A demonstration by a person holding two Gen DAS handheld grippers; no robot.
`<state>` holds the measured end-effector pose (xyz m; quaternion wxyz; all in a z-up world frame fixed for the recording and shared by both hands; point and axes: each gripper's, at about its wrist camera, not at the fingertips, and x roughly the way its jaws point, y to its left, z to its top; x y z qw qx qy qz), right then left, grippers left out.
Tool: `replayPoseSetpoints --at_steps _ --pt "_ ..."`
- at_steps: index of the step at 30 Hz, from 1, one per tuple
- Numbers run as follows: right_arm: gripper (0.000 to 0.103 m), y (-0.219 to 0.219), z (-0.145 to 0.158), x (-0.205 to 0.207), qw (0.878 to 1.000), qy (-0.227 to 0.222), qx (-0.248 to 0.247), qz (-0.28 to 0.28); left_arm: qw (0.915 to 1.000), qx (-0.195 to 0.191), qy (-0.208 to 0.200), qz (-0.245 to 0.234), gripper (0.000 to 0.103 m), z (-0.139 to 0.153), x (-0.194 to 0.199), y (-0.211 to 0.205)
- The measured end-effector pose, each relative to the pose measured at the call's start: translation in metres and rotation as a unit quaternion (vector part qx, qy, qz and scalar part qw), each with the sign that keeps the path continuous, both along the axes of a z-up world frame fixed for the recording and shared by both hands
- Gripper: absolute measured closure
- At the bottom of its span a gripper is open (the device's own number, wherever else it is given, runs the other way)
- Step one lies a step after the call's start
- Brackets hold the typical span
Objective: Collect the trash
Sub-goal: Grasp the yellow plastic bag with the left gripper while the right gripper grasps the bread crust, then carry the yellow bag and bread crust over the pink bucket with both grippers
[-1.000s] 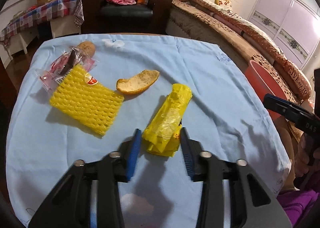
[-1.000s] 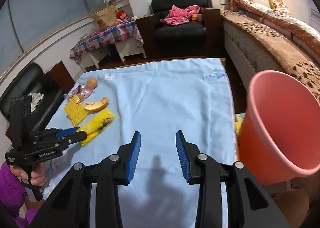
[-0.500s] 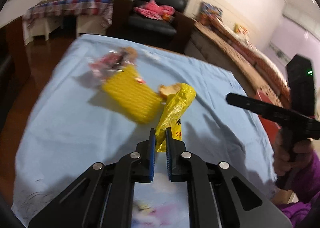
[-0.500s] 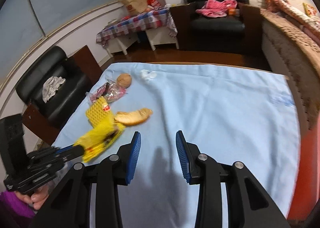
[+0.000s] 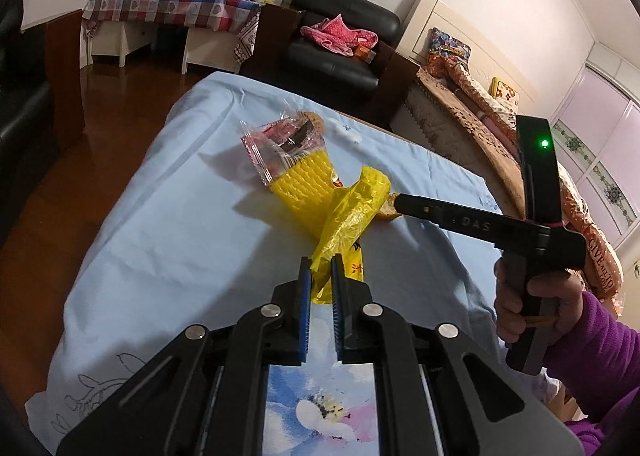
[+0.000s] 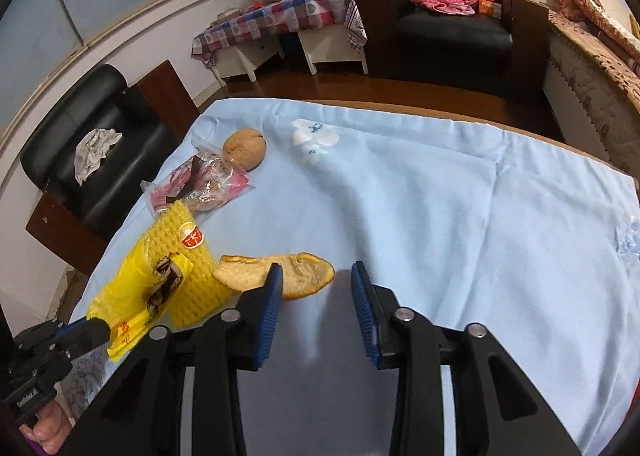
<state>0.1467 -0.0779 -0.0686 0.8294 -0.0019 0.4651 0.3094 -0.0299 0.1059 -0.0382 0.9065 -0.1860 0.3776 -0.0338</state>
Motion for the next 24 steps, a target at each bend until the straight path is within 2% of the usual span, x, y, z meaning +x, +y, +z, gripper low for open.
replayPoseSetpoints --at_steps 2,6,12,24 --pt "0.089 0.002 -0.002 0.0 1.0 0.004 -0.004 0.005 1.0 0.001 0.0 0.0 0.094 0.0 -0.001 0.0" --pt "0.096 -0.003 0.002 -0.008 1.0 -0.004 0.006 0.004 1.0 0.001 -0.001 0.001 0.094 0.002 0.0 -0.002" --pt "0.098 -0.036 0.025 -0.028 0.999 -0.019 0.03 -0.012 0.9999 0.007 -0.01 -0.011 0.094 0.01 0.001 -0.015" --pt "0.099 -0.13 0.059 -0.068 0.992 -0.044 0.066 -0.093 0.9972 0.016 -0.029 -0.067 0.094 0.029 0.011 -0.067"
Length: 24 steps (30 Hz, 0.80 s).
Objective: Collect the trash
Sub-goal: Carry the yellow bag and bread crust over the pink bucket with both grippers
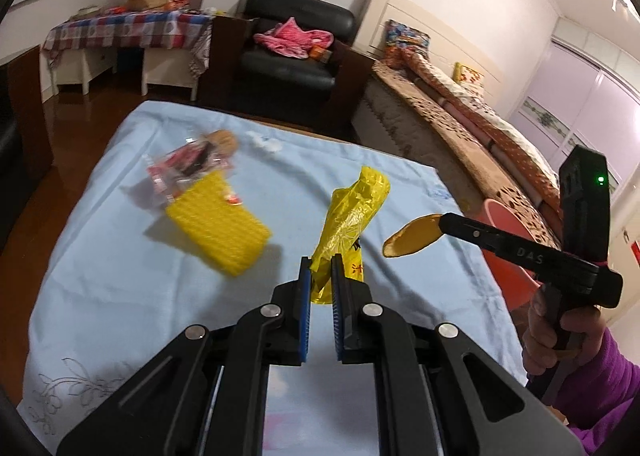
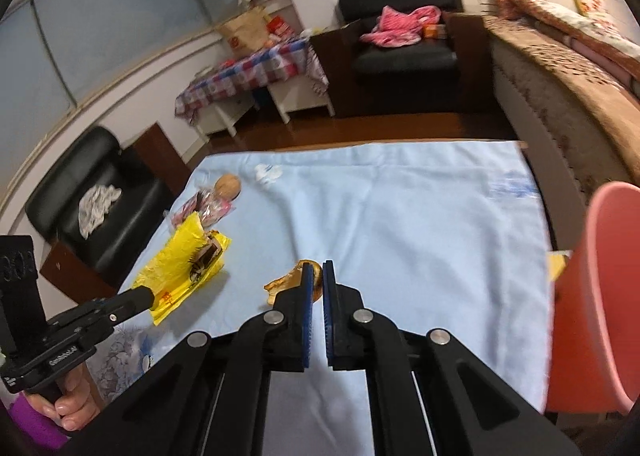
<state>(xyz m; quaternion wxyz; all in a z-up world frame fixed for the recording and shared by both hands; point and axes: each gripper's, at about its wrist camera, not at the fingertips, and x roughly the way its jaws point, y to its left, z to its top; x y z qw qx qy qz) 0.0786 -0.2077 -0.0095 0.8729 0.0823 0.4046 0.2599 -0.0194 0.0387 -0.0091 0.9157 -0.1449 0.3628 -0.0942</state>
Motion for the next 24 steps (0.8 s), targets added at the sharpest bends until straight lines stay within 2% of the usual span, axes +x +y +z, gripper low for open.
replayPoseSetpoints --at_steps 11,24 --pt "0.099 -0.085 0.024 -0.028 0.995 -0.037 0.014 -0.092 0.9977 0.013 -0.007 -0.066 0.094 0.011 0.013 -0.062" --pt "0.099 -0.203 0.026 -0.058 0.97 -0.049 0.017 -0.236 0.9903 0.003 -0.01 -0.139 0.094 0.022 0.041 -0.137"
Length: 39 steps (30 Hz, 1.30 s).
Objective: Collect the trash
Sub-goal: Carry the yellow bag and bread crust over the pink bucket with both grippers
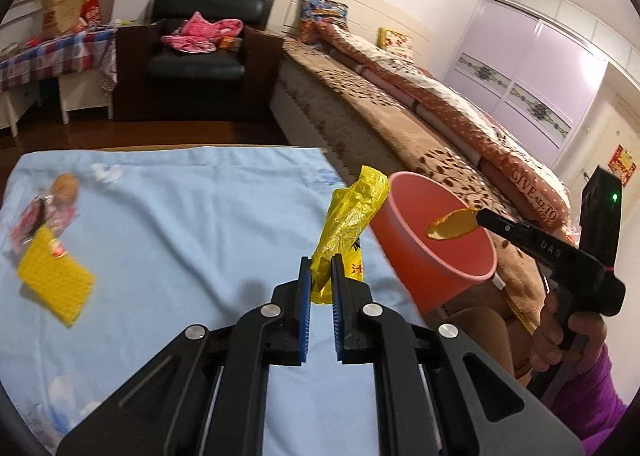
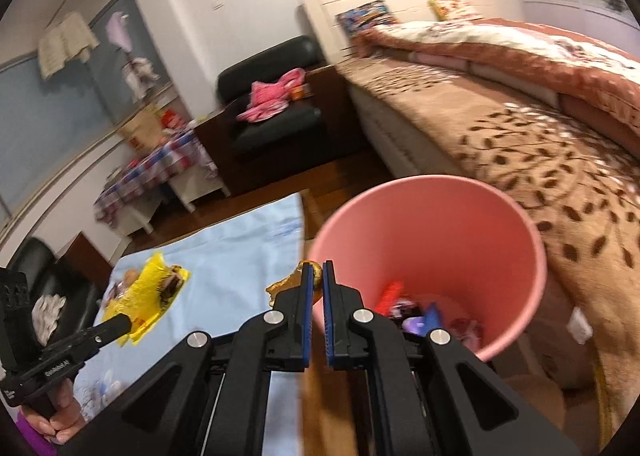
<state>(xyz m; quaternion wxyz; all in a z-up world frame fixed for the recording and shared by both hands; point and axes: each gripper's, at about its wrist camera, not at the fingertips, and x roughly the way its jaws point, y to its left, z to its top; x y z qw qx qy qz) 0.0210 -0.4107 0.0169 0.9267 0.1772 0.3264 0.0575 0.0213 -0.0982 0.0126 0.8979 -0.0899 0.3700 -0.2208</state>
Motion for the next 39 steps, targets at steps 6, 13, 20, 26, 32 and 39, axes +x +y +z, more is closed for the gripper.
replayPoseSetpoints --at_steps 6,13,20,26,32,39 --pt "0.099 -0.032 -0.006 -0.012 0.999 0.002 -0.01 -0.044 0.9994 0.01 -0.009 -0.032 0.094 0.005 0.007 -0.037" --pt "0.098 -0.047 -0.02 -0.014 0.998 0.013 -0.003 -0.065 0.998 0.021 -0.009 -0.059 0.094 0.004 0.014 -0.074" --pt "0.098 -0.056 -0.029 -0.017 0.997 0.021 0.002 -0.073 0.996 0.028 -0.013 -0.084 0.094 0.005 0.02 -0.106" --pt "0.098 -0.061 -0.035 -0.016 0.997 0.026 0.003 -0.075 0.9944 0.039 -0.003 -0.098 0.094 -0.004 0.029 -0.132" --pt "0.098 -0.069 -0.038 -0.016 0.996 0.027 0.007 -0.081 0.9934 0.046 0.007 -0.104 0.094 -0.012 0.037 -0.146" --pt "0.098 -0.073 -0.04 -0.016 0.996 0.028 0.007 -0.084 0.993 0.051 0.015 -0.106 0.094 -0.017 0.044 -0.159"
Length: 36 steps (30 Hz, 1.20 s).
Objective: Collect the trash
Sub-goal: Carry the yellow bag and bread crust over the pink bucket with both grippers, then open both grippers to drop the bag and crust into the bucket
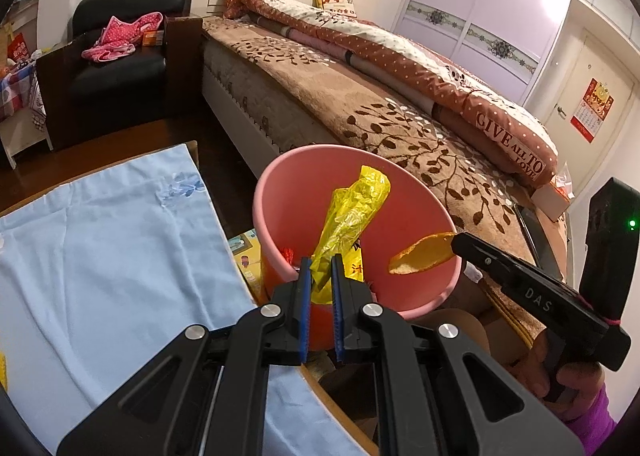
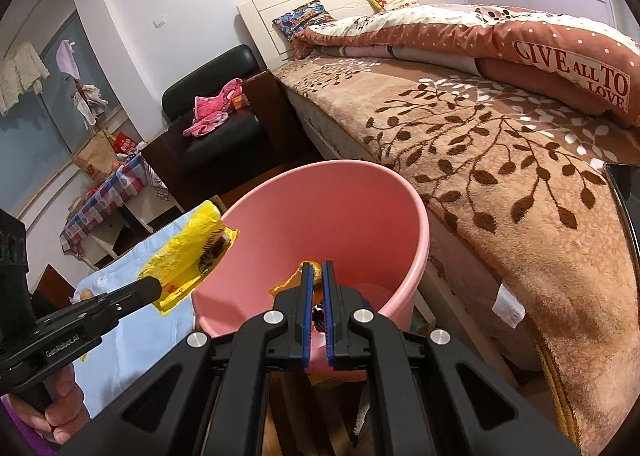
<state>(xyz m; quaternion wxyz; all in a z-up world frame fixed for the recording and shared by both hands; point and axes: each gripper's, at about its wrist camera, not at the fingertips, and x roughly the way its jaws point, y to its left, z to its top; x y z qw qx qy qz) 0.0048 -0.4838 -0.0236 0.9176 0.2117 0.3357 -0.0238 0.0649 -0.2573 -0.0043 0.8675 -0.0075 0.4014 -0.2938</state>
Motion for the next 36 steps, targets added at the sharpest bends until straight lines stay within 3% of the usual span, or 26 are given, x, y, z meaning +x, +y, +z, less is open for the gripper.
replayPoseSetpoints --at_steps 18,36 --pt "0.098 -0.002 -0.008 0.001 1.0 0.006 0.005 0.004 0.9994 0.029 0.017 0.004 0.094 -0.019 0.013 -0.023" --pt "0.098 -0.005 -0.016 0.003 1.0 0.012 0.012 0.004 0.9992 0.03 0.021 0.013 0.094 -0.024 0.016 -0.026"
